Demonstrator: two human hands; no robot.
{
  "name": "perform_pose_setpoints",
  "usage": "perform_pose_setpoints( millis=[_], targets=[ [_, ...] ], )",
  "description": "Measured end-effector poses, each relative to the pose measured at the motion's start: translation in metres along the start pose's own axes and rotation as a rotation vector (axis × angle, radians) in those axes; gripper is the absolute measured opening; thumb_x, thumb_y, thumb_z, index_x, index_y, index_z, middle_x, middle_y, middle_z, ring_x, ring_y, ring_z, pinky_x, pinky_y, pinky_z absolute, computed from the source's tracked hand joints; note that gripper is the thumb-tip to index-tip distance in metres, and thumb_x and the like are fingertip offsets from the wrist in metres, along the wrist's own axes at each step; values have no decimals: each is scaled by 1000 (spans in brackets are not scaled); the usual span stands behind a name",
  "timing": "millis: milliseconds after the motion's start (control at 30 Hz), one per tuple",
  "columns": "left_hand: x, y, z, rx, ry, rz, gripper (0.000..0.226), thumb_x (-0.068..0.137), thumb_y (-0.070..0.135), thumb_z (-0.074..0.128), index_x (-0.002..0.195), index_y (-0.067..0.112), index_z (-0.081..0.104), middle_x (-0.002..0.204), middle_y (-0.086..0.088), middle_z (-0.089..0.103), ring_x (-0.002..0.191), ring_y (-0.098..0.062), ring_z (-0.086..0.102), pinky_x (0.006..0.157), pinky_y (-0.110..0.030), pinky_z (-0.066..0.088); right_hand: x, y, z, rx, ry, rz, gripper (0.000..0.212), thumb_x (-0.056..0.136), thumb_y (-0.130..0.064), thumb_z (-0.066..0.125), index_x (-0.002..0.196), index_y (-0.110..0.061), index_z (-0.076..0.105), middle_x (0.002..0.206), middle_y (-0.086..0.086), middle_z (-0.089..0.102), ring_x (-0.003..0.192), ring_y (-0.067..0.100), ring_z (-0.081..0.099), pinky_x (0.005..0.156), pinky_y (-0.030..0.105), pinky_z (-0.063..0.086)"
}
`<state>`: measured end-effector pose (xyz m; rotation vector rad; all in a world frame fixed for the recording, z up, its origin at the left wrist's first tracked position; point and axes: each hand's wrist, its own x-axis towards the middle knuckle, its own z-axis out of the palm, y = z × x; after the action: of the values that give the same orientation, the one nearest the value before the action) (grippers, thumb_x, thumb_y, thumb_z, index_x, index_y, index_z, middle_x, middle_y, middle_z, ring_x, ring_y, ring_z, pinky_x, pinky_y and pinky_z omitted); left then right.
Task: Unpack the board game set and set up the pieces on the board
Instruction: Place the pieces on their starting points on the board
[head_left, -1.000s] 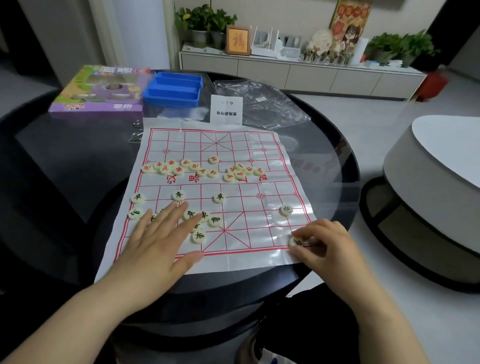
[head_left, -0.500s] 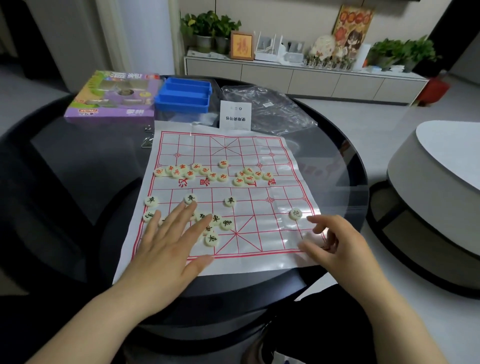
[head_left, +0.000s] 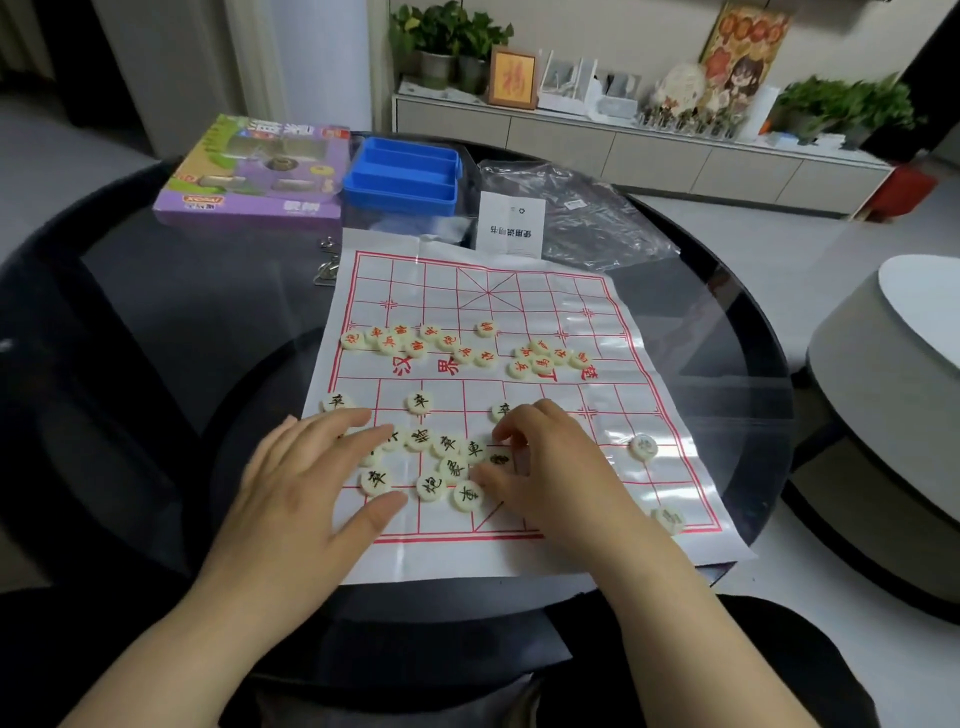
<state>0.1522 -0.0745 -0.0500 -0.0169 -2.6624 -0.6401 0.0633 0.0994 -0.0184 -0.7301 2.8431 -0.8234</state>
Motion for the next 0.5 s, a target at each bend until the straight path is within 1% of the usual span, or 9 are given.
perform_pose_setpoints(
  millis=[67, 100, 133, 200, 233, 300, 333, 400, 500],
  targets=[
    [1, -1, 1, -12, -27, -11, 71, 86, 67, 19, 113, 16, 60, 118, -3, 58, 113, -14, 38, 102, -24, 16, 1, 2, 1, 9, 9, -13, 29, 82, -28, 62, 107, -14, 56, 94, -8, 40, 87, 8, 39, 65, 17, 32],
    [1, -2, 1, -5, -24, -4, 70, 86, 67, 19, 113, 16, 60, 117, -3, 58, 113, -14, 38, 103, -26, 18, 1, 3, 0, 16, 18, -24, 25, 83, -25, 61, 105, -13, 58, 92, -8, 40, 84, 8, 39, 61, 12, 32],
    [0, -2, 2, 6, -16, 4, 71, 87, 66, 18, 112, 15, 60, 116, -2, 58, 112, -14, 38, 104, -31, 23, 0, 5, -1, 20, 24, -37, 22, 84, -23, 60, 104, -13, 59, 90, -8, 41, 81, 8, 39, 61, 9, 32],
    [-1, -2, 2, 20, 4, 5, 74, 86, 67, 17, 112, 14, 62, 115, 6, 51, 112, -14, 37, 99, -43, 28, -5, 11, -8, 37, 26, -45, 20, 85, -19, 59, 103, -14, 62, 83, -12, 41, 73, 4, 40, 62, 4, 33],
    [-1, -2, 2, 18, 8, -1, 76, 85, 68, 16, 112, 14, 62, 115, 9, 48, 113, -13, 36, 97, -45, 28, -8, 15, -12, 52, 28, -35, 19, 84, -17, 60, 103, -15, 63, 79, -16, 41, 70, 2, 41, 63, 2, 34],
    [-2, -2, 3, 2, 9, -18, 78, 83, 71, 15, 112, 15, 62, 116, 11, 44, 114, -12, 36, 99, -44, 26, -18, 24, -26, 95, 49, -1, 18, 82, -12, 63, 98, -20, 63, 77, -21, 43, 68, -3, 44, 65, 0, 35],
    [-3, -2, 3, -8, 8, -31, 79, 82, 72, 15, 113, 16, 62, 116, 12, 44, 114, -11, 36, 100, -42, 25, -25, 28, -32, 119, 60, 7, 20, 81, -10, 64, 93, -26, 62, 78, -22, 45, 69, -4, 47, 66, 0, 36],
    [-3, -2, 3, -5, 5, -37, 80, 82, 72, 15, 113, 16, 63, 116, 10, 47, 113, -11, 35, 100, -41, 25, -40, 37, -43, 144, 57, -7, 33, 79, -8, 66, 82, -39, 54, 81, -23, 51, 81, -10, 48, 69, 0, 36],
    [-2, 1, 2, 19, 16, -24, 79, 84, 70, 16, 110, 13, 64, 113, 9, 46, 110, -13, 35, 93, -44, 27, -55, 41, -50, 124, 3, 15, 44, 80, -12, 66, 77, -50, 45, 88, -25, 52, 90, -3, 49, 76, 2, 36]
  ],
)
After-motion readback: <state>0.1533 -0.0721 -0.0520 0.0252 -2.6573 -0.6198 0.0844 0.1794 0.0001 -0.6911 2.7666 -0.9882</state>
